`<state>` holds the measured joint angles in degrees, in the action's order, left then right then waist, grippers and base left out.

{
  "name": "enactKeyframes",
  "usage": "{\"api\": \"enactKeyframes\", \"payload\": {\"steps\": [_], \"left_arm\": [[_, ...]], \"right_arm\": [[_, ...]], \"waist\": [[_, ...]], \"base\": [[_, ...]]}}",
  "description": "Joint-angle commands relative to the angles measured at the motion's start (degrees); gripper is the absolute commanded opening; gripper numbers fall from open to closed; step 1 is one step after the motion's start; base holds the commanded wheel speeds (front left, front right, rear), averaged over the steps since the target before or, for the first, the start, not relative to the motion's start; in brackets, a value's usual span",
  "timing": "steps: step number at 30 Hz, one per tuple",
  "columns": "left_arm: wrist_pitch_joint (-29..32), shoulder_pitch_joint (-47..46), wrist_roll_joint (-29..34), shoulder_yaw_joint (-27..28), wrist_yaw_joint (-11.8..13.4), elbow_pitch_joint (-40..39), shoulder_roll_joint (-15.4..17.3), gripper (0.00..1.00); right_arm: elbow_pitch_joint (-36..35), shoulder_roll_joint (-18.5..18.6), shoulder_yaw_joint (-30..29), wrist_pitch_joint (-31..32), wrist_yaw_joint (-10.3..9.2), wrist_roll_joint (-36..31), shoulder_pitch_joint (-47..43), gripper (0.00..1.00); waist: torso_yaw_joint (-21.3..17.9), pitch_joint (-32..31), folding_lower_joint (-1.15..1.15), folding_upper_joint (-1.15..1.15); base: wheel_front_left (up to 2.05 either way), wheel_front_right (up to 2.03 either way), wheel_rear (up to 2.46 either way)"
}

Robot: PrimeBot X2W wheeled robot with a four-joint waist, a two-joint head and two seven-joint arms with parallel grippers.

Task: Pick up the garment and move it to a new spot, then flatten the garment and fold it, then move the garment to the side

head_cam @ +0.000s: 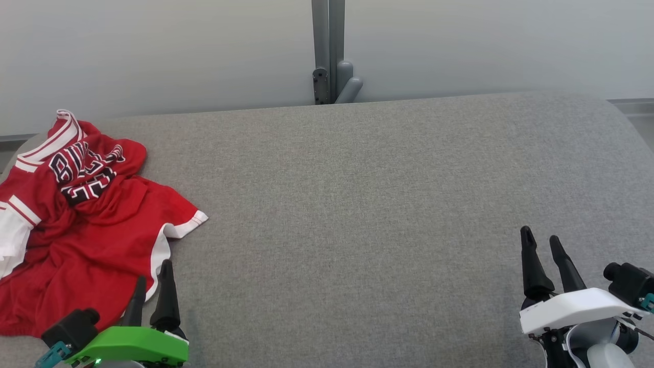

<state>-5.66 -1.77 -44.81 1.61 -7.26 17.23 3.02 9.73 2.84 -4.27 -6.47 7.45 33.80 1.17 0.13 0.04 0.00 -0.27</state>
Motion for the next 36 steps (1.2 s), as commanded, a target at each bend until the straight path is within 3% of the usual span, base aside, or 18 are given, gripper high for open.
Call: {"api": "enactKeyframes", "payload": {"steps": [1, 15, 36], "left_arm": [[-0.61, -0.24, 2.78, -0.26, -0.17, -0.29, 0.83, 1.00], [-2.90, 1.87, 15.94, 0.14, 0.20, -1.93, 1.21, 1.00], [-6.07, 3.11, 27.78, 0.97, 0.02, -2.61, 0.68, 1.00]], "right_arm": [[-0.71, 0.54, -0.04, -0.64, 0.03, -2.32, 0.20, 1.00], [0.99, 0.84, -0.15, -2.77, 0.03, -12.89, -0.86, 1.00], [-0.55, 0.80, -1.73, -5.60, 0.03, -26.24, -1.56, 1.00]], "waist": [[0.03, 0.01, 0.00, 0.12], [0.04, 0.01, 0.00, 0.15], [-0.19, 0.11, 0.00, 0.20]], "base": [[0.00, 0.00, 0.00], [0.00, 0.00, 0.00], [0.00, 0.00, 0.00]]}}
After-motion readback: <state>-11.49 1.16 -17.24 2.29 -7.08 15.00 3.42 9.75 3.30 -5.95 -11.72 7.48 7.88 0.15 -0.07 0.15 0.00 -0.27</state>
